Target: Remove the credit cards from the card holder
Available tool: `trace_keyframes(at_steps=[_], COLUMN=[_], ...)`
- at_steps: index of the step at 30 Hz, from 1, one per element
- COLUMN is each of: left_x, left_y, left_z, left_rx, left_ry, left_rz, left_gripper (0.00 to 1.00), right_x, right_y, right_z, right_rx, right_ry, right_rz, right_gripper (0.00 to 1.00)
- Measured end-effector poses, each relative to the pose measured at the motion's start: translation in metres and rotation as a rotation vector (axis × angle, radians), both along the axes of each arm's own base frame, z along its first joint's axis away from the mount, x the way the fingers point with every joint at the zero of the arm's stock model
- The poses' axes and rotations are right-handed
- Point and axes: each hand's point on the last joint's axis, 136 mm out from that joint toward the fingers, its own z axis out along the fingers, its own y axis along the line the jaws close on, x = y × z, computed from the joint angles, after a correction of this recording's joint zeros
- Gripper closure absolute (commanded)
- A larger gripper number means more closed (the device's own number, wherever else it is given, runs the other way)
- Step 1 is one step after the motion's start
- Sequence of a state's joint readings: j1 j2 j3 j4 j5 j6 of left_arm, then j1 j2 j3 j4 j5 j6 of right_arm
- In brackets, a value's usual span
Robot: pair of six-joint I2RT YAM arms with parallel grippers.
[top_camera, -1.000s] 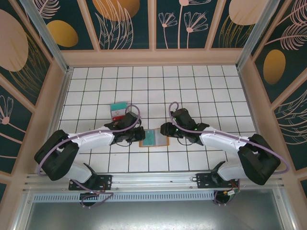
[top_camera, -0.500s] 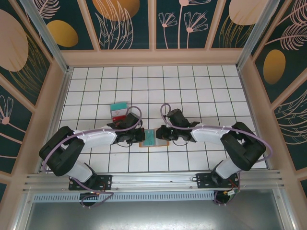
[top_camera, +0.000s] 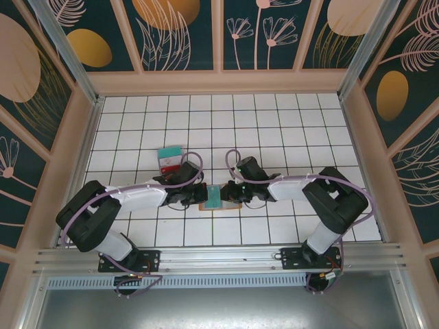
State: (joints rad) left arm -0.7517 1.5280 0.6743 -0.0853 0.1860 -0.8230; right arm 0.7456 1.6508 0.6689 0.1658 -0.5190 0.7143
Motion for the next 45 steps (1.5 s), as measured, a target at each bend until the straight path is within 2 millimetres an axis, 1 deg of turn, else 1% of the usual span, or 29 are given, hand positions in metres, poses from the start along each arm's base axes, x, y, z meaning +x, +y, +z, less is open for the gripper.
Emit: trace_keyframes(at_steps=[4, 5, 7, 8, 9, 16, 27, 30, 33, 34, 35, 36, 37, 38, 40, 45], left_x=[0.000, 0.000, 0.000, 0.000, 0.000, 0.001, 0.002, 0.002, 0.002, 0.003, 0.002, 0.003, 0.004, 0.006, 0.014, 0.040], left_y=[-0.001, -0.001, -0.002, -0.002, -0.002, -0.001, 0.002, 0.002, 0.002, 0.002, 0.003, 0.004, 0.004, 0.003, 0.000, -0.023], left_z=[-0.001, -0.001, -0.001, -0.001, -0.001, -0.001, -0.002, -0.002, -0.001, -0.001, 0.000, 0.001, 0.004, 0.008, 0.022, 0.071], left_rx=[-0.004, -0.005, -0.006, -0.006, -0.006, 0.005, 0.025, 0.026, 0.030, 0.033, 0.036, 0.040, 0.040, 0.036, 0.020, -0.082], left_ry=[0.001, 0.002, 0.004, 0.004, 0.004, 0.002, 0.003, 0.004, 0.007, 0.007, 0.008, 0.005, 0.003, -0.005, -0.036, -0.132], left_rz=[-0.002, -0.003, -0.003, -0.003, -0.003, 0.002, 0.009, 0.009, 0.009, 0.011, 0.012, 0.015, 0.020, 0.029, 0.047, 0.064], left_gripper=[0.94, 0.94, 0.95, 0.97, 1.00, 1.00, 1.00, 1.00, 1.00, 0.93, 0.83, 0.69, 0.59, 0.56, 0.55, 0.55], right_x=[0.001, 0.001, 0.000, 0.001, 0.002, 0.005, 0.003, 0.005, 0.011, 0.013, 0.016, 0.017, 0.017, 0.018, 0.019, 0.026], right_y=[0.003, 0.004, 0.004, 0.004, 0.003, 0.000, -0.034, -0.043, -0.057, -0.061, -0.064, -0.067, -0.067, -0.068, -0.071, -0.074], right_z=[-0.001, -0.001, -0.002, -0.002, -0.002, -0.001, -0.003, 0.003, 0.014, 0.019, 0.024, 0.031, 0.036, 0.042, 0.052, 0.077], right_rx=[0.014, 0.015, 0.017, 0.017, 0.019, 0.023, 0.023, 0.027, 0.039, 0.044, 0.048, 0.054, 0.060, 0.067, 0.080, 0.119], right_ry=[0.003, 0.004, 0.010, 0.013, 0.012, 0.010, 0.011, -0.001, -0.026, -0.039, -0.053, -0.074, -0.092, -0.111, -0.143, -0.210], right_rz=[0.007, 0.008, 0.009, 0.006, 0.006, -0.007, -0.082, -0.105, -0.144, -0.156, -0.166, -0.168, -0.166, -0.165, -0.165, -0.179], right_gripper=[0.84, 0.86, 0.94, 1.00, 1.00, 1.00, 1.00, 1.00, 1.00, 1.00, 1.00, 1.00, 1.00, 1.00, 1.00, 1.00])
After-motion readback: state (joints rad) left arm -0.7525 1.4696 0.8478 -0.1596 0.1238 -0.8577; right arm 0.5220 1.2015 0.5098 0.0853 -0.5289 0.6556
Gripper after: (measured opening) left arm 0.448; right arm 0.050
